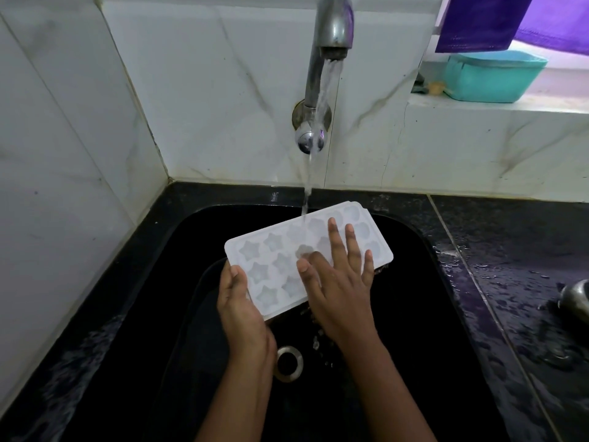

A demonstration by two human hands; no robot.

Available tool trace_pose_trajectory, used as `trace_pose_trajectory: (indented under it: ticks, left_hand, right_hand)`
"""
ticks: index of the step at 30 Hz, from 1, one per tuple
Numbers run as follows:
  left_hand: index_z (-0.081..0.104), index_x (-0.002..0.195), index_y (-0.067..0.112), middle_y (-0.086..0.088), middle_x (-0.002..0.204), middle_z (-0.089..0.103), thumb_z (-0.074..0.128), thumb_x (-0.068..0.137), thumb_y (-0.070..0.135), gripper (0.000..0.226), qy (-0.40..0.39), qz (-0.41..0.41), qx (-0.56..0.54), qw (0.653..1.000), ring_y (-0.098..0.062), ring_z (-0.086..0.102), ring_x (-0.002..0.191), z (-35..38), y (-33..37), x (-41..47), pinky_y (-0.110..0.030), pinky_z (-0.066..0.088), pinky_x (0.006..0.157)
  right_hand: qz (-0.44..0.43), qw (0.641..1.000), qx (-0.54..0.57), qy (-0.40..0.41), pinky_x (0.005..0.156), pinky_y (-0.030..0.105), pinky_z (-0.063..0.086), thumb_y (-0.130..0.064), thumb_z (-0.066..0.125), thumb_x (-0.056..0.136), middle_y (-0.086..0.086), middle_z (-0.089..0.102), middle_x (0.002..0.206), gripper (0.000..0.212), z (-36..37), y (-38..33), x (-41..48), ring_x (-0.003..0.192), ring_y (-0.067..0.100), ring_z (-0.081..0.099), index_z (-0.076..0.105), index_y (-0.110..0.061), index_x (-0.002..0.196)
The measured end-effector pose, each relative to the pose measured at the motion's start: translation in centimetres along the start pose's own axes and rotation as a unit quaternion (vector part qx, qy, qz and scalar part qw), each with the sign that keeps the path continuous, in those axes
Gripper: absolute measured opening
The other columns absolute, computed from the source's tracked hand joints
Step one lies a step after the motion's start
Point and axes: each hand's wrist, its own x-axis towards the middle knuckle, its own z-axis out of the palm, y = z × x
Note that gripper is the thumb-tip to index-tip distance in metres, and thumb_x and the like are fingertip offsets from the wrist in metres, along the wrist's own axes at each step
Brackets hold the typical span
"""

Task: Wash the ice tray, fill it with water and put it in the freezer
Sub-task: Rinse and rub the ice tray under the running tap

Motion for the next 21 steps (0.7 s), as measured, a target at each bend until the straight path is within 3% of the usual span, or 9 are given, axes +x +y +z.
trace_pose_trajectory:
  ticks: [4,8,10,12,15,17,21]
  left_hand:
    - [0.065,0.113,0.021,-0.001,0.101,0.075,0.042,0.103,0.020,0.025,-0.023,0.010,0.014,1.000,-0.020,0.072,0.094,0.3,-0.2,-0.3,-0.036,0.058,0.077]
    - [0.065,0.111,0.022,0.004,0.093,0.076,0.042,0.103,0.020,0.024,0.003,0.036,0.022,0.999,-0.015,0.072,0.087,-0.2,0.3,0.3,-0.025,0.057,0.064]
    - [0.065,0.113,0.020,0.001,0.098,0.075,0.043,0.103,0.021,0.025,0.025,0.044,0.019,0.999,-0.018,0.072,0.092,-0.5,0.5,0.7,-0.025,0.057,0.065]
    - [0.065,0.118,0.018,-0.001,0.104,0.073,0.043,0.103,0.022,0.026,0.033,0.044,0.023,0.998,-0.020,0.070,0.097,-0.7,0.7,1.0,-0.029,0.058,0.070]
    - [0.063,0.122,0.016,-0.003,0.112,0.071,0.044,0.102,0.022,0.028,0.037,0.039,0.024,0.998,-0.023,0.068,0.104,-0.6,0.7,0.9,-0.039,0.056,0.085]
    - [0.062,0.125,0.015,-0.005,0.115,0.070,0.045,0.102,0.023,0.030,0.044,0.035,0.021,0.998,-0.024,0.067,0.107,-0.7,0.8,0.9,-0.045,0.054,0.092]
    - [0.064,0.122,0.015,-0.004,0.112,0.071,0.046,0.102,0.022,0.028,0.041,0.033,0.018,0.998,-0.022,0.069,0.103,-0.8,1.2,1.2,-0.041,0.056,0.086]
  right_hand:
    - [0.047,0.995,-0.071,0.046,0.112,0.046,-0.014,-0.065,0.014,0.092,0.003,0.003,0.161,0.059,1.4,-0.9,-0.9,0.147,0.018,-0.010,0.054,-0.032,0.120]
    - [0.019,0.999,0.004,-0.037,0.109,0.042,-0.024,-0.076,-0.002,0.081,-0.006,-0.021,0.157,0.085,1.3,-2.1,-0.8,0.139,0.010,-0.032,0.043,-0.030,0.135]
    - [-0.007,0.997,0.055,-0.046,0.106,0.033,-0.030,-0.078,-0.008,0.077,-0.013,-0.022,0.155,0.089,0.7,-1.7,-0.3,0.137,0.003,-0.034,0.047,-0.035,0.132]
    - [-0.002,0.995,0.098,-0.012,0.105,0.024,-0.028,-0.077,-0.001,0.081,-0.019,-0.010,0.155,0.083,0.1,-1.0,0.2,0.139,-0.001,-0.026,0.061,-0.035,0.115]
    - [0.057,0.988,0.129,0.060,0.114,0.033,-0.009,-0.070,0.018,0.087,-0.018,0.011,0.154,0.065,-0.7,0.2,0.6,0.143,-0.001,-0.008,0.066,-0.026,0.092]
    - [0.057,0.990,0.106,0.070,0.116,0.041,0.001,-0.063,0.024,0.088,-0.012,0.014,0.156,0.055,-0.7,0.9,0.6,0.144,0.002,-0.005,0.065,-0.027,0.095]
    - [0.057,0.995,0.080,0.010,0.115,0.043,-0.007,-0.067,0.015,0.084,-0.015,-0.010,0.154,0.067,0.0,0.6,0.9,0.141,0.002,-0.022,0.062,-0.032,0.115]
